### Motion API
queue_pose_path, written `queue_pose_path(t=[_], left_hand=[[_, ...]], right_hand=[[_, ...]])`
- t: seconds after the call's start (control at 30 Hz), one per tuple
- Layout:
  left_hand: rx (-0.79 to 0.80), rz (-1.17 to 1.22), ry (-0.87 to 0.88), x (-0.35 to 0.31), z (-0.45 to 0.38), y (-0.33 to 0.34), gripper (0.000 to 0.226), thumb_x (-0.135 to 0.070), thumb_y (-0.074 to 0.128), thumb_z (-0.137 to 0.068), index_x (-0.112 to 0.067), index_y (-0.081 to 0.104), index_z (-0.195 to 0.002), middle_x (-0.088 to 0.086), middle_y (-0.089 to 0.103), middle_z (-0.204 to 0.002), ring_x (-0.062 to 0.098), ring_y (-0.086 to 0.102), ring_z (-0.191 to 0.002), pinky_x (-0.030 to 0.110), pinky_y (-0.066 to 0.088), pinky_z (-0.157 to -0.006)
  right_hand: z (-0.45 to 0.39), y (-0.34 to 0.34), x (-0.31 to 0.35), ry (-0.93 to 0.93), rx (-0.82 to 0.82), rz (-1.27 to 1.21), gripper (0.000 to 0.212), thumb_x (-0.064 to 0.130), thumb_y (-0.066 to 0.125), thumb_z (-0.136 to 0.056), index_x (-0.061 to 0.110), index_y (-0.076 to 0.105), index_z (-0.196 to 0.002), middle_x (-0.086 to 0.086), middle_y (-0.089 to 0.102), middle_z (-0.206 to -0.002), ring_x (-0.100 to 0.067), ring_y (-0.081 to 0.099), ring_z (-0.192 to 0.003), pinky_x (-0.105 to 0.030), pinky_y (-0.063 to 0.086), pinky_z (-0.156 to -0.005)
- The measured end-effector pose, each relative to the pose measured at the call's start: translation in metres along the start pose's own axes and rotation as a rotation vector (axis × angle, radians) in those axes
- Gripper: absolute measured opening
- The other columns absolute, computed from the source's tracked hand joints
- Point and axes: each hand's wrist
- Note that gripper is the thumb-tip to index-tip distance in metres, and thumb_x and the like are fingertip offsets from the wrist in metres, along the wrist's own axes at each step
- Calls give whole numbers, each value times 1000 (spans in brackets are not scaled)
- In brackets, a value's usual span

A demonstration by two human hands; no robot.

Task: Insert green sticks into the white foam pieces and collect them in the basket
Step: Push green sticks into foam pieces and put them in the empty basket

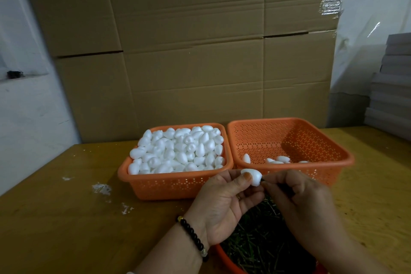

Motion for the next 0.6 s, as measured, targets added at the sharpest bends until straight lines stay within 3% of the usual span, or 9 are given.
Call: queue_pose_path(t=[0.6], left_hand=[[-11,-23,13,-1,1,2,36,-8,69,-76,2,60,-110,12,70,-95,16,69,-82,27,57,-68]], right_hand=[[1,1,-1,67,47,0,18,6,75,-78,23,71,-84,17,69,-80,2,63,-79,-14,48,-70]])
Point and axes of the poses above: each hand's wrist, its own z-axis away from the middle knuckle, its own y-axis out of the palm, x = y × z
